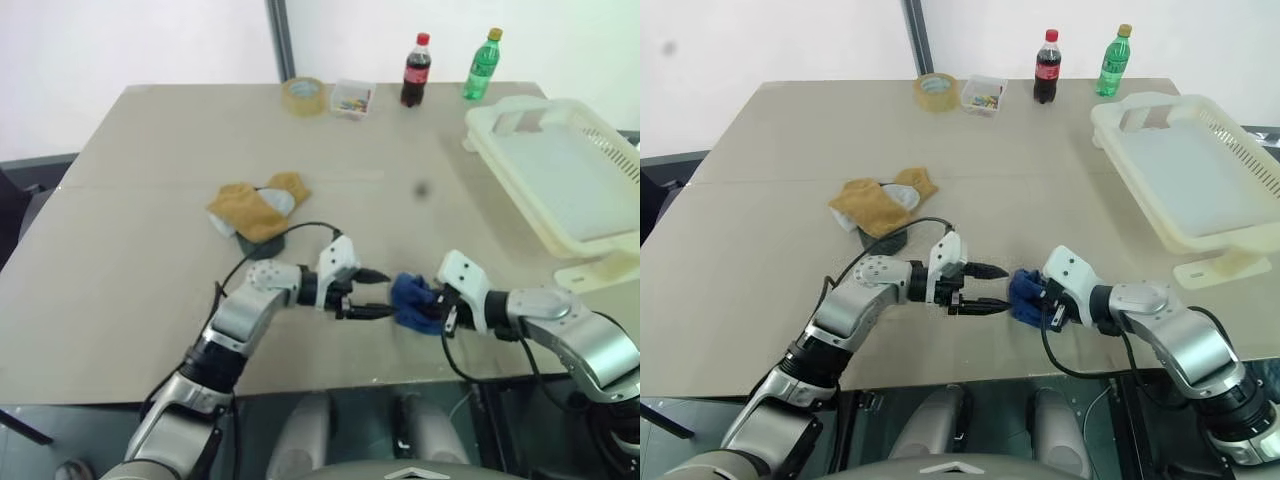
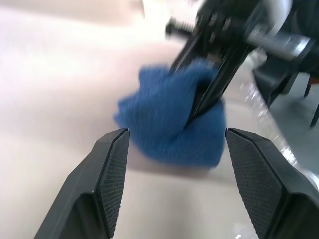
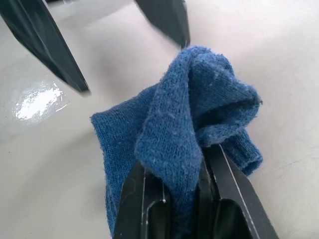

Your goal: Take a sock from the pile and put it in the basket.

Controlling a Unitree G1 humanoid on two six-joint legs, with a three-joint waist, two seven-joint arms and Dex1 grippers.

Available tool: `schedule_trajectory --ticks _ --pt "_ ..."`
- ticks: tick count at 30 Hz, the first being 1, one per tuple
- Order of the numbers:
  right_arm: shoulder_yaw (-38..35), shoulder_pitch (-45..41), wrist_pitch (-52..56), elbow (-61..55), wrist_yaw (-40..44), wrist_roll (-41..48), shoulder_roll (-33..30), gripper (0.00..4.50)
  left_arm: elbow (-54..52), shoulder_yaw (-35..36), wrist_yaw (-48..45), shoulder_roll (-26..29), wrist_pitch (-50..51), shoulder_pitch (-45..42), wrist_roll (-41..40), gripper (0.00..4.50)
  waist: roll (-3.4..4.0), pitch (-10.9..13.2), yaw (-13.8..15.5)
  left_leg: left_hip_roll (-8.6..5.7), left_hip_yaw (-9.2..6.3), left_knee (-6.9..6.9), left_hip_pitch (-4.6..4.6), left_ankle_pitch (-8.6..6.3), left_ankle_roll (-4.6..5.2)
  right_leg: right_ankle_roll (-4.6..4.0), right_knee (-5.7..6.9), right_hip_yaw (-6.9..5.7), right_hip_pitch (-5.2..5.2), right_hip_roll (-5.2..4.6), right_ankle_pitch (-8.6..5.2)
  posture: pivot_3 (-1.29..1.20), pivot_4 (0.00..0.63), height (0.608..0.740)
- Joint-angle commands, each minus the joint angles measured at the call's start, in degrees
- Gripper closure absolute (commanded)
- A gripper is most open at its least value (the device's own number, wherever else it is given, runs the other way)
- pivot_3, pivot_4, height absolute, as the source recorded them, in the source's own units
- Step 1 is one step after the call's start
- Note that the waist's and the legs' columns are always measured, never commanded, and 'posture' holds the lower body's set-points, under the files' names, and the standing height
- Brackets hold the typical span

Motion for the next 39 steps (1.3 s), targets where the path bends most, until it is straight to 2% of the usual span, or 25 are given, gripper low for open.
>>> schedule_trajectory --ticks 1,7,12,17,21,24,27,29,30,31,36,37,39 --pt "-2.9 1.9 3.5 3.0 0.2 3.9 2.7 4.47 -4.3 2.9 0.4 0.1 1.7 0.0 -3.7 1.2 -0.02 0.0 0.1 0.0 -0.01 0.0 -0.01 0.0 0.0 0.0 0.0 -0.01 0.0 0.0 0.0 0.0 0.15 0.74" --pt "-20.8 -8.2 5.4 10.0 -9.0 12.9 14.9 4.47 -4.3 5.0 5.3 -2.5 1.1 -1.3 -4.0 1.2 0.09 0.1 -0.7 0.02 0.02 0.01 -0.01 0.0 0.0 0.01 0.06 0.11 -0.06 0.03 0.03 0.0 0.15 0.74" --pt "-31.3 -21.8 2.9 21.9 -17.3 14.1 18.2 4.47 -2.6 5.8 10.1 -6.4 -1.2 -3.7 -2.7 1.2 0.12 0.2 -0.8 -0.04 0.06 0.0 -0.05 0.0 0.0 0.03 0.07 0.07 -0.08 0.05 0.28 0.0 0.15 0.74" --pt "-38.1 -42.0 -8.3 48.8 -27.9 8.2 14.5 4.47 1.3 7.1 14.9 -10.9 -4.7 -8.3 -1.5 1.2 0.29 0.3 -1.3 -0.36 0.17 -0.07 -0.1 0.01 0.01 0.01 0.09 0.21 -0.17 0.0 0.31 0.0 0.15 0.74" --pt "-38.0 -55.4 -20.1 74.2 -33.8 1.7 9.0 4.47 4.4 7.8 18.2 -14.4 -7.7 -11.9 -0.5 1.2 0.3 0.3 -1.3 -0.44 0.19 -0.23 -0.12 0.01 0.02 0.0 0.06 0.24 -0.25 -0.01 0.31 0.0 0.15 0.74" --pt "-37.7 -61.4 -26.6 88.8 -36.1 -1.3 6.5 4.47 5.6 7.9 19.5 -16.1 -9.4 -13.5 0.1 1.2 0.3 0.3 -1.5 -0.43 0.26 -0.47 -0.11 0.01 0.02 -0.01 -0.13 0.31 -0.26 -0.01 0.31 0.0 0.15 0.74" --pt "-37.8 -63.3 -29.3 96.7 -34.7 -2.6 5.6 4.47 6.7 8.0 20.5 -17.1 -10.8 -14.4 0.6 1.2 0.3 0.3 -1.9 -0.41 0.38 -0.67 -0.09 0.02 0.02 -0.01 -0.3 0.44 -0.27 -0.01 0.32 0.0 0.15 0.74" --pt "-38.2 -62.7 -29.8 99.7 -34.6 -3.1 5.0 3.45 6.8 7.8 20.9 -17.6 -11.3 -14.6 0.7 1.2 0.36 0.3 -1.9 -0.4 0.45 -0.7 -0.1 0.02 0.03 -0.01 -0.29 0.5 -0.32 -0.01 0.32 0.0 0.15 0.74" --pt "-38.1 -62.4 -29.8 100.5 -33.8 -3.4 4.8 3.22 6.8 7.9 21.2 -17.7 -11.4 -14.6 0.7 1.2 0.39 0.4 -1.9 -0.4 0.52 -0.72 -0.14 0.02 0.03 0.0 -0.27 0.56 -0.4 -0.01 0.32 0.0 0.15 0.74" --pt "-38.0 -62.2 -30.0 101.0 -33.7 -3.8 4.7 2.79 6.8 7.9 21.4 -17.8 -11.5 -14.6 0.7 1.2 0.4 0.4 -1.9 -0.4 0.54 -0.73 -0.13 0.02 0.03 -0.01 -0.25 0.58 -0.41 -0.02 0.32 0.0 0.15 0.74" --pt "-37.4 -61.1 -30.6 100.8 -32.6 -5.4 3.3 0.38 6.5 8.6 22.7 -18.2 -11.7 -14.5 0.6 1.2 0.4 0.4 -1.8 -0.41 0.56 -0.71 -0.13 0.02 0.04 0.01 -0.25 0.59 -0.41 -0.01 0.33 0.0 0.15 0.74" --pt "-36.2 -60.4 -31.6 99.9 -31.6 -6.6 3.0 0.07 6.5 8.9 23.1 -18.3 -11.7 -14.4 0.5 1.2 0.4 0.4 -1.7 -0.41 0.55 -0.7 -0.12 0.02 0.04 0.01 -0.25 0.59 -0.41 -0.01 0.33 0.0 0.15 0.74" --pt "-34.6 -58.9 -33.9 96.9 -29.1 -7.9 2.5 0.07 6.7 9.6 24.1 -18.5 -11.6 -14.5 0.4 1.2 0.4 0.4 -1.7 -0.41 0.55 -0.69 -0.12 0.02 0.04 0.01 -0.25 0.59 -0.41 0.0 0.33 0.0 0.15 0.74"
